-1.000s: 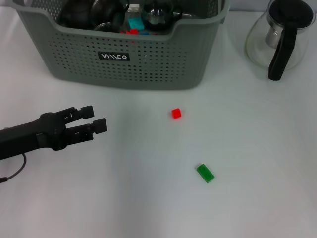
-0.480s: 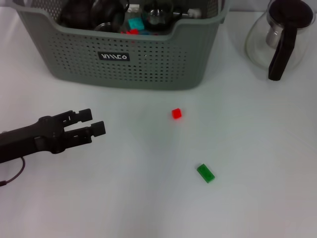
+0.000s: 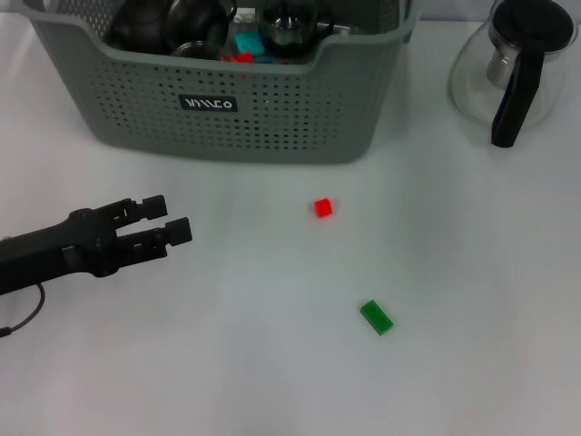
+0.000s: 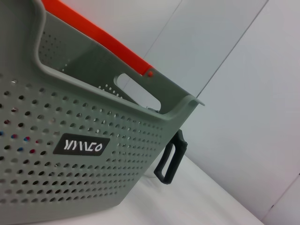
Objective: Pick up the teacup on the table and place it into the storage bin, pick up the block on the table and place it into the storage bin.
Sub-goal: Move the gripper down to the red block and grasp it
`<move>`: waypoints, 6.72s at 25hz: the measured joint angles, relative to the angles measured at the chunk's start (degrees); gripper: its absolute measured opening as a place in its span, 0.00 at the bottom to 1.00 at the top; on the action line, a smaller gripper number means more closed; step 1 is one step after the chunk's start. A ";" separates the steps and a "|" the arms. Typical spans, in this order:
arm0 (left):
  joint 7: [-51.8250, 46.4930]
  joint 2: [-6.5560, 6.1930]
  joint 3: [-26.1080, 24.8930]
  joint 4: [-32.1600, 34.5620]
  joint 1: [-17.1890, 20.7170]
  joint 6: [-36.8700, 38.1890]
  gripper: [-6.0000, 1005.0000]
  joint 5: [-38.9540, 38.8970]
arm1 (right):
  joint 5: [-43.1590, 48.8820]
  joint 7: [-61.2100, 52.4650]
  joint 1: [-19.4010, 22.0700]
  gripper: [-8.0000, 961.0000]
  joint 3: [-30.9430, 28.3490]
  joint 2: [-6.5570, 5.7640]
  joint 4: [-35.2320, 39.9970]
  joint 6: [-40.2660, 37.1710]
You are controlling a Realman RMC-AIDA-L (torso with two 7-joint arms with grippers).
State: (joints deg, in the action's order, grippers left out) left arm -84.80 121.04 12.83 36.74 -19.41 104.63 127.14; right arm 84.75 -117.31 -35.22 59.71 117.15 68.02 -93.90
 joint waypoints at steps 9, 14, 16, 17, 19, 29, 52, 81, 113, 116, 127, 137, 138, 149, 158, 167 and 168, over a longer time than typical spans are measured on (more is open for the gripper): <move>0.03 -0.02 -0.01 0.00 0.04 -0.99 0.79 -0.03 | 30.69 -1.98 1.02 0.77 -1.18 -2.30 8.10 -17.72; -0.33 -0.05 0.02 -0.01 -0.52 -0.94 0.79 -0.05 | 46.79 -1.62 -2.16 0.78 1.80 1.23 10.39 -19.18; -0.35 -0.04 0.13 -0.07 -0.77 -0.88 0.79 -0.05 | 50.95 -1.64 -4.03 0.78 2.61 2.31 10.28 -19.13; -0.36 -0.04 0.17 -0.13 -0.86 -0.88 0.79 -0.05 | 52.18 -1.74 -4.86 0.78 3.35 2.72 10.23 -19.06; -0.36 -0.03 0.22 -0.37 -1.01 -0.90 0.79 -0.05 | 53.47 -2.93 -6.15 0.78 5.31 3.08 10.17 -18.18; -0.18 -0.02 -0.06 -0.62 -0.63 -0.98 0.79 -0.05 | 57.89 -24.13 -13.02 0.78 19.79 3.25 4.14 -4.04; -0.29 0.17 -0.53 -0.62 0.53 -3.82 0.79 0.38 | 52.30 -24.14 -21.34 0.78 38.25 3.79 -16.04 21.50; 0.08 0.24 -0.53 -1.32 0.59 -4.62 0.79 0.40 | 43.98 -25.25 -21.76 0.77 46.00 4.02 -25.45 37.50; -0.03 0.16 -0.53 -1.32 0.43 -4.61 0.78 0.39 | 42.46 -24.74 -22.56 0.75 40.18 3.14 -26.79 28.72; 0.01 0.20 -0.53 -1.32 0.52 -4.61 0.78 0.39 | 43.58 -24.70 -22.54 0.75 41.02 3.46 -26.64 30.52; 0.06 0.25 -0.53 -1.32 0.58 -4.75 0.78 0.39 | 38.38 -21.60 -21.72 0.74 44.48 3.96 -27.78 36.85; 0.08 0.25 -0.45 -1.40 0.54 -4.79 0.78 0.39 | 37.37 -21.00 -21.72 0.74 44.59 3.94 -29.86 35.87; 0.08 0.25 -0.47 -1.41 0.53 -4.79 0.78 0.39 | 37.38 -21.08 -21.73 0.74 44.59 3.90 -29.96 35.39; -0.24 0.24 -0.34 -1.41 0.21 -4.79 0.78 0.39 | 37.68 -21.58 -21.87 0.73 43.86 3.46 -29.54 30.34; -0.28 0.15 -0.38 -1.41 0.16 -4.78 0.78 0.39 | 39.72 -24.99 -22.53 0.72 43.05 3.27 -29.44 30.94; -0.14 0.16 -0.29 -1.40 0.06 -4.78 0.78 0.39 | 45.23 -33.53 -24.63 0.72 43.65 3.54 -27.08 27.55; -0.09 0.16 -0.30 -1.41 0.06 -4.78 0.78 0.39 | 45.52 -33.73 -24.68 0.72 43.86 3.59 -26.71 27.40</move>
State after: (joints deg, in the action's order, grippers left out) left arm -84.89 121.20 12.53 35.33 -19.35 99.85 127.53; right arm 130.27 -151.03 -59.90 103.57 120.74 41.31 -66.50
